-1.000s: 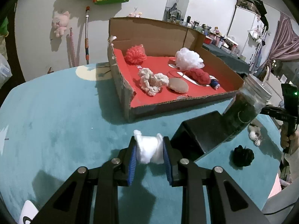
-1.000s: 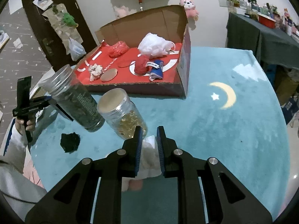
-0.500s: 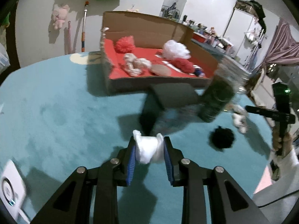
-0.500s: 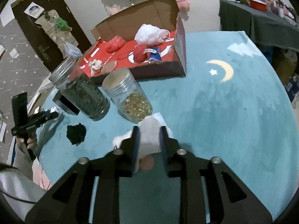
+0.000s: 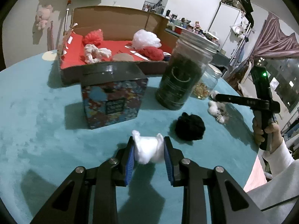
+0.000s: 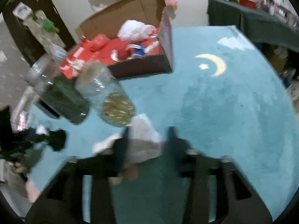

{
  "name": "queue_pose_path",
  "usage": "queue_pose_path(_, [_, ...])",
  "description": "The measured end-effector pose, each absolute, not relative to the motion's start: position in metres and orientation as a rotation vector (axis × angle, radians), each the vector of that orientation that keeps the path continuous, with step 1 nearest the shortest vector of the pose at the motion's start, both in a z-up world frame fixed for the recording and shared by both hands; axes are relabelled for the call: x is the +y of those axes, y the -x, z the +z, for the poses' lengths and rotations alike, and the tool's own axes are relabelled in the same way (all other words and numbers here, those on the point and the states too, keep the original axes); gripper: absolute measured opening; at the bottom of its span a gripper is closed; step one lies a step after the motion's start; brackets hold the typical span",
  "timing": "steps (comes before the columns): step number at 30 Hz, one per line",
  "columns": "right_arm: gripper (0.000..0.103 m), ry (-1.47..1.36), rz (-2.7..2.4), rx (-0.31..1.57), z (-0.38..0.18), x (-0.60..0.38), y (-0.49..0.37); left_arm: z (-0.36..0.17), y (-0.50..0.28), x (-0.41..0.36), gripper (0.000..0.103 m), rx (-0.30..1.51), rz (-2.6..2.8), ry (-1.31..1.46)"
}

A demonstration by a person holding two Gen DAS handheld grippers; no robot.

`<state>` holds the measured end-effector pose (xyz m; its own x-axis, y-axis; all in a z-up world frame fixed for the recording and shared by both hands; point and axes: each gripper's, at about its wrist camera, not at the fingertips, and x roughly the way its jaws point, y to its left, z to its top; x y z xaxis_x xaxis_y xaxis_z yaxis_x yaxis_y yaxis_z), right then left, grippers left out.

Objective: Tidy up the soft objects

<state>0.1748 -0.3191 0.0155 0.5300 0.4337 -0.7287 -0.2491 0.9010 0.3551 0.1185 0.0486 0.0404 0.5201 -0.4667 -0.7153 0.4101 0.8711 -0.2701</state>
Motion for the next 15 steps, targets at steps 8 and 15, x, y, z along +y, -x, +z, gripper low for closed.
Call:
queue_pose_path(8, [0.013,-0.261,0.454,0.827,0.038,-0.310,-0.147,0.047,-0.111,0.035,0.030,0.860,-0.544,0.074])
queue_pose_path(15, [0.013,-0.215,0.566,0.759,0.046,-0.254,-0.109,0.053,-0.103,0.014,0.030,0.828,-0.590,0.056])
